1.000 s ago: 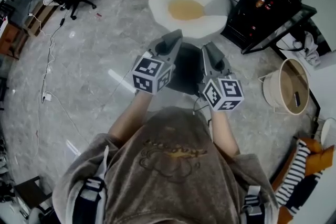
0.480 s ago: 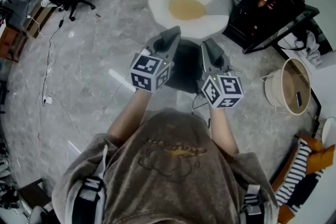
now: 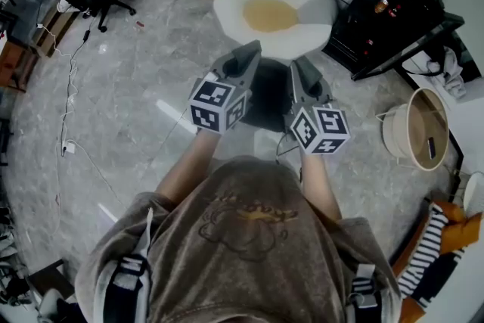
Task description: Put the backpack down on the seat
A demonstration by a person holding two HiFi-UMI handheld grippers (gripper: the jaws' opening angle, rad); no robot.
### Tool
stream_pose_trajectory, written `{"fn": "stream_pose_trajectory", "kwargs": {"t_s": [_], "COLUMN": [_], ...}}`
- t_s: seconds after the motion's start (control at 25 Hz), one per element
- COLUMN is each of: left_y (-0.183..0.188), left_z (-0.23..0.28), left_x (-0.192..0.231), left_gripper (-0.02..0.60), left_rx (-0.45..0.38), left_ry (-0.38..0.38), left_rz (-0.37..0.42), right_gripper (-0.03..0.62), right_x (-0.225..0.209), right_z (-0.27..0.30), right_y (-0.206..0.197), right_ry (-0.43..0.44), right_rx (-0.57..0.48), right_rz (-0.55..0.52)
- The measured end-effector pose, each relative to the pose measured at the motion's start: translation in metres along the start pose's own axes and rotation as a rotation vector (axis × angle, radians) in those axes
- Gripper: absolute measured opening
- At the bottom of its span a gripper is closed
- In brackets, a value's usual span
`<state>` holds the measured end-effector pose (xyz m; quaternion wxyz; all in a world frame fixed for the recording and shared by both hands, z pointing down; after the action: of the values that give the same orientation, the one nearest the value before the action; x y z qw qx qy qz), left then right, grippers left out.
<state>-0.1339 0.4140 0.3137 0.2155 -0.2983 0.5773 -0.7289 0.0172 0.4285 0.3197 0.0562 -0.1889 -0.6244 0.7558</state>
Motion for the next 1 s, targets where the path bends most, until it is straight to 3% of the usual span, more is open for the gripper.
{"fn": "stream_pose_trajectory", "kwargs": {"t_s": [0.8, 1.0], "left_y": [0.017, 0.029], "left_z": [0.077, 0.097], "left_x": [0.06, 0.075], "left_gripper": [0.031, 0.031], "left_rx": [0.029, 0.038], "left_ry": [-0.002, 0.021], "left_rz": [-0.039, -0.014], "right_gripper": [0.031, 0.031], "right_x": [-0.044, -0.053], "right_z": [0.093, 0.121], "right_y": [0.02, 0.032], "right_ry": [0.04, 0.056], "right_rx": [0.035, 0.043], "right_rz": [0.052, 0.049]}}
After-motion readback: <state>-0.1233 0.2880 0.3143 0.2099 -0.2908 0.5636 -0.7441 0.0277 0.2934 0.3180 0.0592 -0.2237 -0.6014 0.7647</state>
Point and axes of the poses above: the fingertips, and each gripper's own axes: z forward along the fingers, x to its left, y out of its top, the point moved 6 cm from there along -z, backward along the fingers, and after that the axes turned 10 degrees about -y, right-handed, at the moved point
